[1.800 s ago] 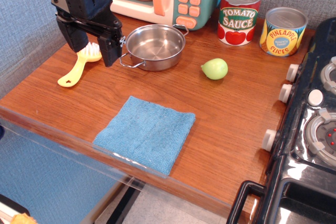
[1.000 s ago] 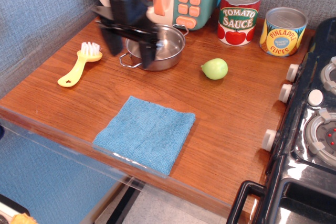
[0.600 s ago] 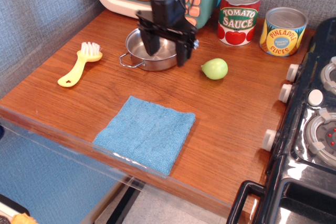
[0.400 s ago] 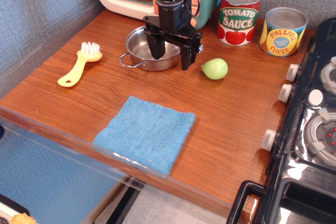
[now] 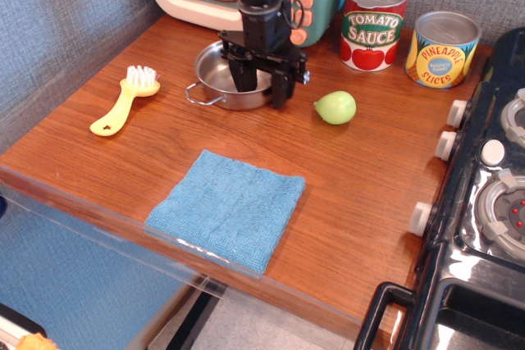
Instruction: Place the silver pan on top of the blue rag.
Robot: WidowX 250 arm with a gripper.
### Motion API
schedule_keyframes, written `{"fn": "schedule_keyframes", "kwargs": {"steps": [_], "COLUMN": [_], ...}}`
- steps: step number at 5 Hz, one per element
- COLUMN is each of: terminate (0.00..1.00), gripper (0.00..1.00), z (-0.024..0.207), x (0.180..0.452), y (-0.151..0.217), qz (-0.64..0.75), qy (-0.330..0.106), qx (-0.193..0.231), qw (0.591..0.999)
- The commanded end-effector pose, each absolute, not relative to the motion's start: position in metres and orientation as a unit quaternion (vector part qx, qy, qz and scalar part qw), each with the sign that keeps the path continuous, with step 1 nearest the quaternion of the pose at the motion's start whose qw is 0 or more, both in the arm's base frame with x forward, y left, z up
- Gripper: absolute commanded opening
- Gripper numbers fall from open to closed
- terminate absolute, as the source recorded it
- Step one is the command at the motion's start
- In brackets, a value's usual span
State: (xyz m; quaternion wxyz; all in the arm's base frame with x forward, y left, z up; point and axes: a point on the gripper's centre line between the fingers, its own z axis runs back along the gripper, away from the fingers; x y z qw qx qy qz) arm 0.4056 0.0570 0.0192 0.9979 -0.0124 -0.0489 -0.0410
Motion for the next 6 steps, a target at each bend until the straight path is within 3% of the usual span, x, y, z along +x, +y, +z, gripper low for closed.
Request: {"fn": "schedule_keyframes", "kwargs": {"steps": [1, 2, 4, 5, 6], "terminate": [0.00, 0.00, 0.00, 0.00, 0.00], "gripper": [0.00, 0.00, 0.00, 0.00, 0.00], "z": [0.072, 0.118, 0.189, 0.200, 0.189], "x": [0.418, 0.414, 0.362, 0.322, 0.284], "y": [0.073, 0.075, 0.070, 0.059, 0.052], "qz": [-0.044, -0.051, -0.070, -0.091, -0.107], "qy": [-0.096, -0.133, -0.197, -0.207, -0.190], "qx": [-0.018, -0.018, -0.025, -0.033, -0.026], "qw": [0.994, 0.990, 0.978, 0.973, 0.976]}}
